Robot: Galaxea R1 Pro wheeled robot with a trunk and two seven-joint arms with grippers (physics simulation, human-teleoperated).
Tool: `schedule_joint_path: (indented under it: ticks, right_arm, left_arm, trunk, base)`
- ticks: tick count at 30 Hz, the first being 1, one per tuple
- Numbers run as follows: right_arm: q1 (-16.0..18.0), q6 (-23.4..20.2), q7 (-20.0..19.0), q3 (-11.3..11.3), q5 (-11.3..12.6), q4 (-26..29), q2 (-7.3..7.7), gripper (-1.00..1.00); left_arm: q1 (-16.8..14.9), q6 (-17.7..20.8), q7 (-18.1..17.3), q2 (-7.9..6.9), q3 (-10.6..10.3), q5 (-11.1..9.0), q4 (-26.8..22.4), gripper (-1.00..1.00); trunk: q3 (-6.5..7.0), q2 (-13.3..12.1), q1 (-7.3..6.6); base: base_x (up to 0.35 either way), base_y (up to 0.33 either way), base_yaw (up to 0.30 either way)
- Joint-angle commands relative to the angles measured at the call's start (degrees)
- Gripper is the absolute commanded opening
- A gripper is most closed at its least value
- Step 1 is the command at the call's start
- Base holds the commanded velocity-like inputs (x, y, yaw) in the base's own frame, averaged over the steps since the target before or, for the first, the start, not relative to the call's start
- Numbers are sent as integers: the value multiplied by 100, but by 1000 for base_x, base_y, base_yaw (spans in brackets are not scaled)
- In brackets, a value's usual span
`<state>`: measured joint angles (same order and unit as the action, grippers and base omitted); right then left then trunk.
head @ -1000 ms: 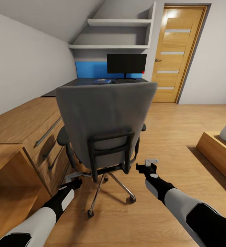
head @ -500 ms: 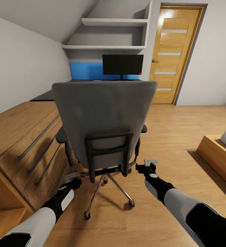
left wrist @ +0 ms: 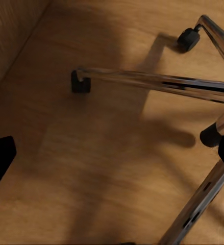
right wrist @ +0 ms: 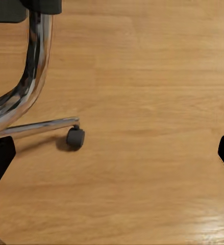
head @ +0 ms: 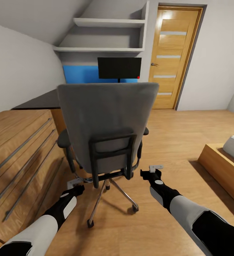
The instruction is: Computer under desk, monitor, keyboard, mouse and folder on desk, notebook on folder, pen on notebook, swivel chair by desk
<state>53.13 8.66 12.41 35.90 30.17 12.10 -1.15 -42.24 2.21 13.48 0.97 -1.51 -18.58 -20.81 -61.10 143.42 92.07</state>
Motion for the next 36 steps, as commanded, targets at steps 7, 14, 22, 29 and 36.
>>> schedule_joint_path:
  ticks: [7, 14, 22, 29, 36]
  right_arm:
    - [4, 22, 24, 44, 51, -6, 8, 100]
    - [4, 22, 24, 49, 44, -2, 9, 100]
    - [4, 22, 19, 47, 42, -6, 16, 100]
    - [4, 22, 17, 41, 42, -14, 20, 100]
    - [4, 22, 16, 40, 42, -6, 27, 100]
  left_arm:
    - [-3, 17, 23, -2, -16, -13, -19, 100]
    - [-3, 16, 23, -7, -16, -14, -19, 100]
    - [-3, 16, 14, 0, -24, -10, -19, 100]
    - [-3, 16, 14, -6, -20, -5, -19, 100]
    - [-3, 23, 14, -9, -24, -9, -19, 100]
  trunk:
    - [-4, 2, 0]
    - [-4, 2, 0]
    - [18, 2, 0]
    - [64, 2, 0]
    - [95, 2, 0]
  base:
    - [170, -78, 0]
    - [261, -163, 0]
    - [253, -53, -61]
    - [176, -2, -165]
    - [138, 0, -113]
